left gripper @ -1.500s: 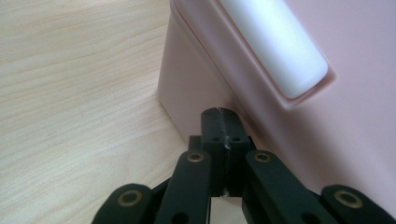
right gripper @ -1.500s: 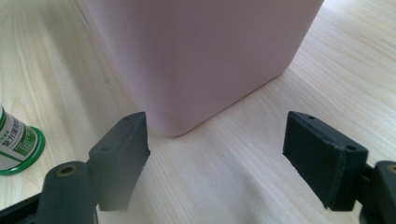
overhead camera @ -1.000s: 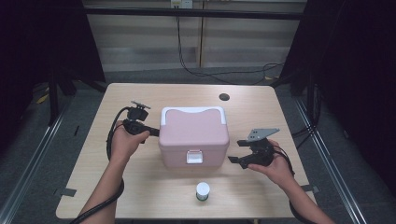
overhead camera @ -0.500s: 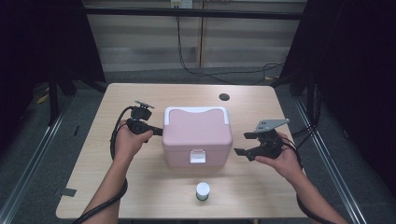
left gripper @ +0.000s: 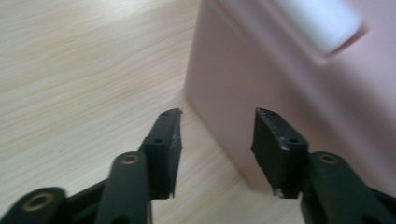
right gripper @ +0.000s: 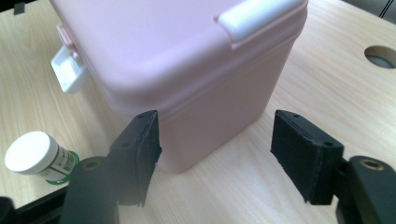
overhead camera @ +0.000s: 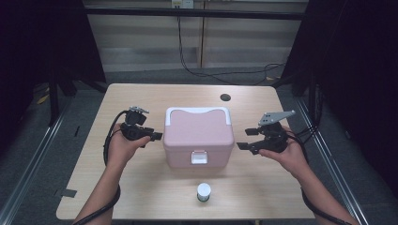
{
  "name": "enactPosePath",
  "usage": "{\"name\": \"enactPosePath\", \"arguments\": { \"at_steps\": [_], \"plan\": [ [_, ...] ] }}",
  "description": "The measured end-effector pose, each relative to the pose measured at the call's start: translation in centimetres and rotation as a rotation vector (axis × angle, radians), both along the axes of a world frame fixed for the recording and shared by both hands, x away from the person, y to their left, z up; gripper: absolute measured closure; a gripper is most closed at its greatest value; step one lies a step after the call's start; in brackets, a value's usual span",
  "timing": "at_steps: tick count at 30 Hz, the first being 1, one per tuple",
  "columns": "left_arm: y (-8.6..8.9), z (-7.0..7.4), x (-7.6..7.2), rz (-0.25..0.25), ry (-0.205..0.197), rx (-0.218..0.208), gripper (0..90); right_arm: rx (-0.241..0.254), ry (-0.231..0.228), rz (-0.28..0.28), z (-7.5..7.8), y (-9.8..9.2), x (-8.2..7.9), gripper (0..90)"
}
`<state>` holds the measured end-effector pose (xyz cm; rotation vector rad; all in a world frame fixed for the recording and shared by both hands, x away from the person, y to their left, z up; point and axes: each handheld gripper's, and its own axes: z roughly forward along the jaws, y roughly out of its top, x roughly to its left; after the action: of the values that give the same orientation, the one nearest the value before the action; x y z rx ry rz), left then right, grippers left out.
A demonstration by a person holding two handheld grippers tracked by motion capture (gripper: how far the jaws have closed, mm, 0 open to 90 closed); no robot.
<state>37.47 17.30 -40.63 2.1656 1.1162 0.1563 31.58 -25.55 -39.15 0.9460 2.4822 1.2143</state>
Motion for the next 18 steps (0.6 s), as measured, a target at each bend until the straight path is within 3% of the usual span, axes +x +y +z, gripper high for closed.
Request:
{"name": "enactPosePath", "arguments": {
  "at_steps": [4, 11, 14, 15, 18],
  "plan": [
    [0.5, -0.3, -0.2, -0.006, 0.002, 0.002, 44.7, 0.004, -0.006, 0.000, 0.9, 0.2, 0.2, 38.0],
    [0.9, 0.2, -0.1, -0.012, -0.018, 0.002, 36.0, -0.004, -0.019, 0.027, 3.1, 1.4, 1.0, 59.7],
    [0.7, 0.7, 0.3, -0.007, -0.024, -0.009, 33.6, 0.001, 0.002, 0.028, 3.4, 2.2, 1.2, 73.6],
    [0.7, 0.8, 0.4, -0.006, -0.019, -0.013, 33.0, 0.018, 0.040, 0.035, 3.4, 2.5, 1.4, 77.6],
    [0.5, 1.2, 0.7, -0.001, -0.017, -0.011, 30.1, 0.026, 0.041, 0.038, 3.4, 3.4, 1.6, 85.2]
  ]
}}
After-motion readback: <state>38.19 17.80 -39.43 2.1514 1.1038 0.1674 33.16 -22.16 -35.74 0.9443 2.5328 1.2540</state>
